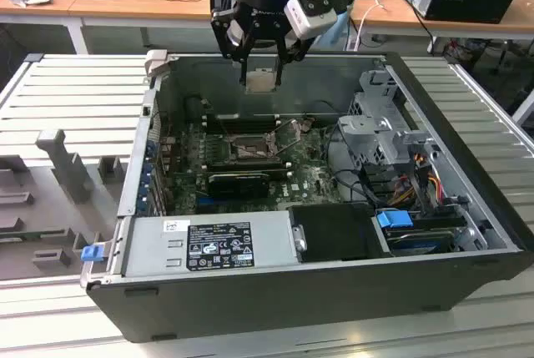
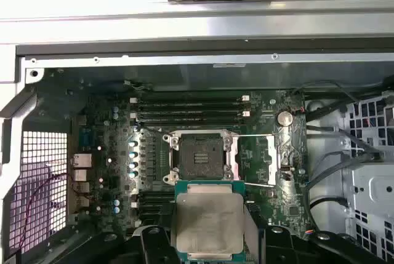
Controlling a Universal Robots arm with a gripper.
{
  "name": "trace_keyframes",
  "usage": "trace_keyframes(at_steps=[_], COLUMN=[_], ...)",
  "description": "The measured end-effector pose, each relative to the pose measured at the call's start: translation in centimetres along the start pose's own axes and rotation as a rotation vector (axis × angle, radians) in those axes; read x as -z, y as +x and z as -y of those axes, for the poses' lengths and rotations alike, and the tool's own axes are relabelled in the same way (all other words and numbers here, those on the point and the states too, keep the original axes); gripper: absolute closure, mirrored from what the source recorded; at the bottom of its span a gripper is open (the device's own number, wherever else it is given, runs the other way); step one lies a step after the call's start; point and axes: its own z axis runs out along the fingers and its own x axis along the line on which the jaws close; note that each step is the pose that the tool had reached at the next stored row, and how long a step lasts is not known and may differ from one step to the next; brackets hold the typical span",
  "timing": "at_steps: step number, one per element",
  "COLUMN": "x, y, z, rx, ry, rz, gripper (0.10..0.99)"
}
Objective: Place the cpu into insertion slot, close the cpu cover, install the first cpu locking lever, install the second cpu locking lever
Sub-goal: 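Place the cpu into insertion slot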
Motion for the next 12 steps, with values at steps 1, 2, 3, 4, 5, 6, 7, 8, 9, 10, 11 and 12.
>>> trace_keyframes(at_steps=[1,2,3,4,5,6,7,8,9,10,11,12], x=[0.00,0.00,0.00,0.00,-0.01,-0.01,-0.02,-0.03,-0.03,-0.04,-0.04,-0.05], y=[-0.01,0.00,0.00,0.00,0.00,0.00,0.00,0.00,0.00,0.00,0.00,0.00], z=[0.00,0.00,0.00,0.00,0.00,0.00,0.00,0.00,0.00,0.00,0.00,0.01], rx=[-0.011,-0.029,-0.037,-0.050,-0.070,-0.081,-0.093,-0.128,-0.151,-0.171,-0.183,-0.195], ry=[0.000,0.000,-0.001,-0.001,-0.001,-0.001,-0.002,-0.002,-0.003,-0.003,-0.003,-0.003], rz=[0.0009,0.0025,0.0033,0.0044,0.0062,0.0073,0.0083,0.0115,0.0136,0.0153,0.0164,0.0175], gripper=[0.557,0.557,0.557,0.557,0.557,0.557,0.557,0.557,0.557,0.557,0.557,0.557])
